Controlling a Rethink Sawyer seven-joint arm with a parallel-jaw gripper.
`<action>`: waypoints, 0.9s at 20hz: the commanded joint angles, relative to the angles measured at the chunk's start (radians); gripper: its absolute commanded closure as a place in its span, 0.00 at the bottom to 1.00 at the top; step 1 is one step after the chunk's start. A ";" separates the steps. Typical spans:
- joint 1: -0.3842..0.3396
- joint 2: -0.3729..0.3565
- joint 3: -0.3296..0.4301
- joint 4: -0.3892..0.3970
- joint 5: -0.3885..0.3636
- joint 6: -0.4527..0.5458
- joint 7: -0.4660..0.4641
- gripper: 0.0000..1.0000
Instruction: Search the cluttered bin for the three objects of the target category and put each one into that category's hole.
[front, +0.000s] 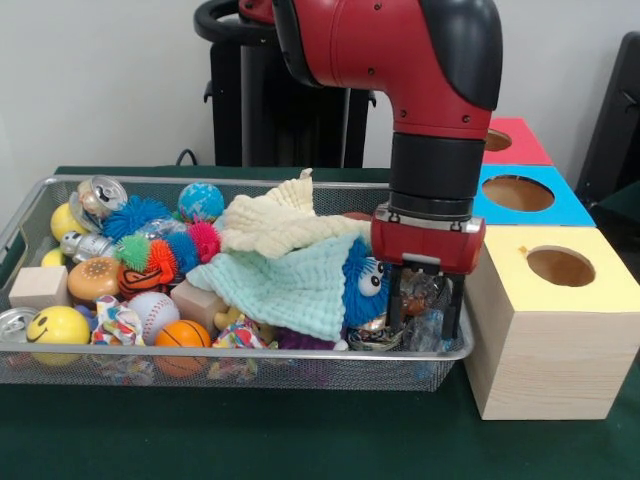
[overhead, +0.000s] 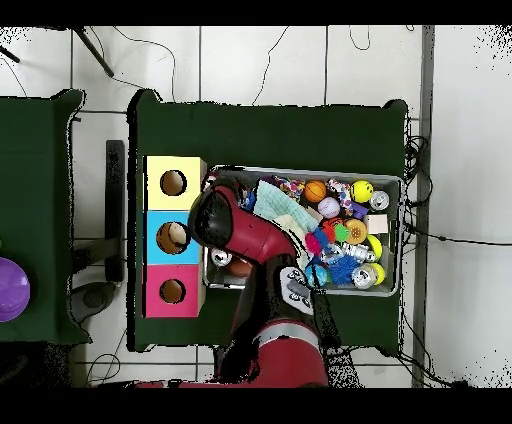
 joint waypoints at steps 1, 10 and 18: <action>-0.029 0.042 0.057 -0.040 -0.026 -0.008 0.168 0.00; -0.008 0.048 0.042 -0.037 -0.020 -0.021 0.179 0.00; -0.017 0.048 0.045 -0.047 -0.023 -0.015 0.172 0.00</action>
